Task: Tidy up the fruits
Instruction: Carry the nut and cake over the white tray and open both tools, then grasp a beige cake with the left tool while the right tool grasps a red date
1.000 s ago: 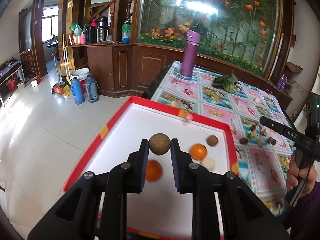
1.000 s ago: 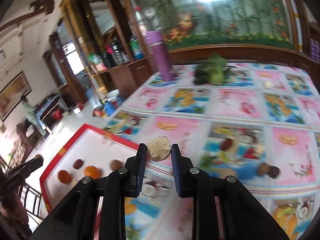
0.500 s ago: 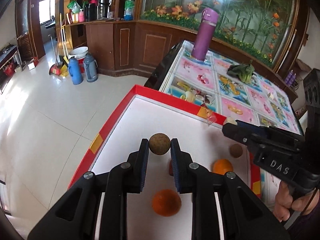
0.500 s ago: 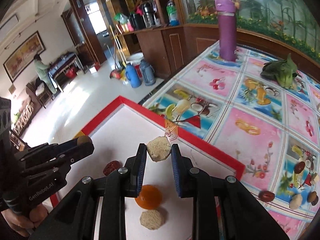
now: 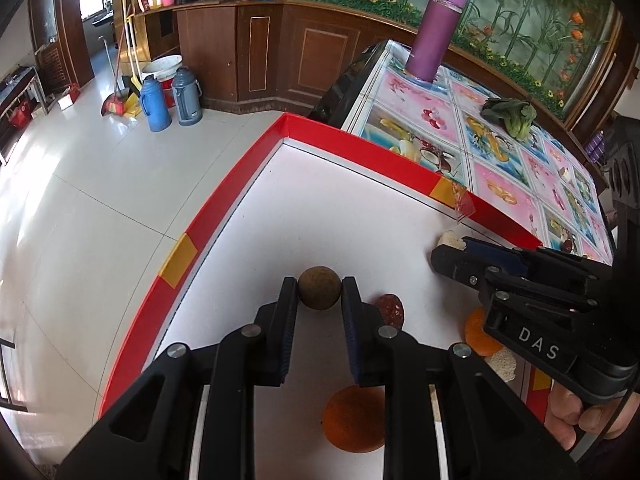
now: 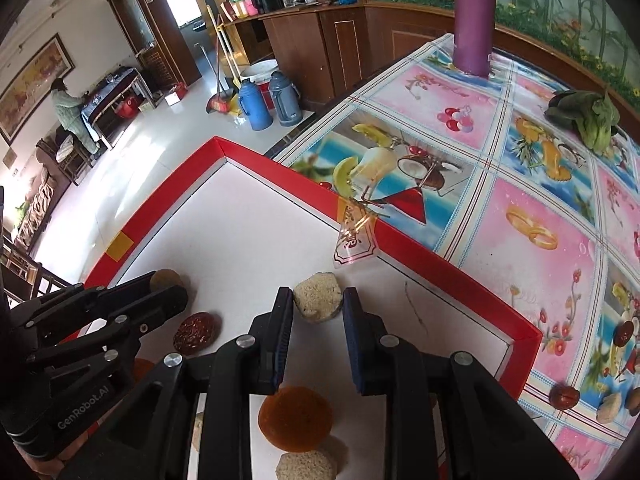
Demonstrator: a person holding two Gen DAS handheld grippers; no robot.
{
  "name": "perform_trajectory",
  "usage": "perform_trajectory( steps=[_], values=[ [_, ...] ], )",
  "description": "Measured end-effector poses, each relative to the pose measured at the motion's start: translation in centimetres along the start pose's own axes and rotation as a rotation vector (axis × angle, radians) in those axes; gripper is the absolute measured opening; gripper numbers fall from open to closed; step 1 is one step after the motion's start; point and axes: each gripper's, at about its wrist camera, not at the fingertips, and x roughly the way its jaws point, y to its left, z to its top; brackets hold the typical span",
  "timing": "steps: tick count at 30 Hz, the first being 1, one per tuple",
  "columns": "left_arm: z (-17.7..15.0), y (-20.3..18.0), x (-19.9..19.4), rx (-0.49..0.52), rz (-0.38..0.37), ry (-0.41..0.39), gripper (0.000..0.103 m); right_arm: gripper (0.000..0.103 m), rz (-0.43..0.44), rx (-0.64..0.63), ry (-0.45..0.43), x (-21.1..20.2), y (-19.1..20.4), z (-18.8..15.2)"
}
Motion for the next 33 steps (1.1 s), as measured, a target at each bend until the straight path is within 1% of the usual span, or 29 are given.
perform_trajectory(
  steps=[5,6,8,11,13,15,16,18,21,23,27,28,31,33],
  values=[
    [0.0,-0.2,0.0,0.011,0.023,0.015,0.026,0.026,-0.002,-0.011,0.004,-0.1,0.2,0.1],
    [0.1,-0.3,0.0,0.009,0.024,0.017,0.031,0.029,0.006,-0.007,0.004,-0.2,0.1,0.1],
    [0.0,-0.3,-0.4,0.006,0.031,0.005,0.04,0.03,0.024,0.011,-0.022,-0.9,-0.4,-0.1],
    [-0.4,-0.9,-2.2,0.013,0.062,-0.057,0.042,0.032,0.061,0.031,-0.096,-3.0,-1.3,-0.6],
    [-0.6,-1.6,-3.9,0.022,0.075,-0.117,0.045,0.036,0.074,0.045,-0.147,-4.7,-2.2,-1.1],
    [-1.1,-2.8,-5.4,0.044,0.078,-0.163,0.055,0.036,0.074,0.055,-0.196,-6.5,-3.4,-1.8],
    [-1.5,-3.8,-6.3,0.067,0.068,-0.187,0.057,0.036,0.073,0.056,-0.217,-7.3,-4.0,-2.2],
    [-2.5,-5.8,-7.3,0.116,0.05,-0.209,0.06,0.036,0.064,0.07,-0.254,-8.8,-5.4,-3.0],
    [-4.1,-8.9,-8.2,0.193,-0.009,-0.207,0.061,0.037,0.052,0.094,-0.291,-11.0,-8.5,-5.0],
    [-5.5,-11.3,-8.5,0.249,-0.042,-0.201,0.061,0.037,0.012,0.113,-0.311,-12.4,-10.9,-6.7],
    [-7.9,-15.4,-8.4,0.324,-0.131,-0.157,0.062,0.038,-0.076,0.18,-0.325,-14.7,-16.4,-10.6],
    [-8.5,-16.7,-8.1,0.35,-0.147,-0.142,0.063,0.04,-0.091,0.2,-0.325,-15.1,-17.8,-11.6],
    [-10.1,-19.9,-7.3,0.42,-0.178,-0.096,0.065,0.041,-0.147,0.271,-0.316,-15.9,-21.8,-14.5],
    [-11.0,-21.5,-6.6,0.449,-0.185,-0.066,0.065,0.041,-0.176,0.303,-0.306,-16.3,-23.5,-15.8]
  ],
)
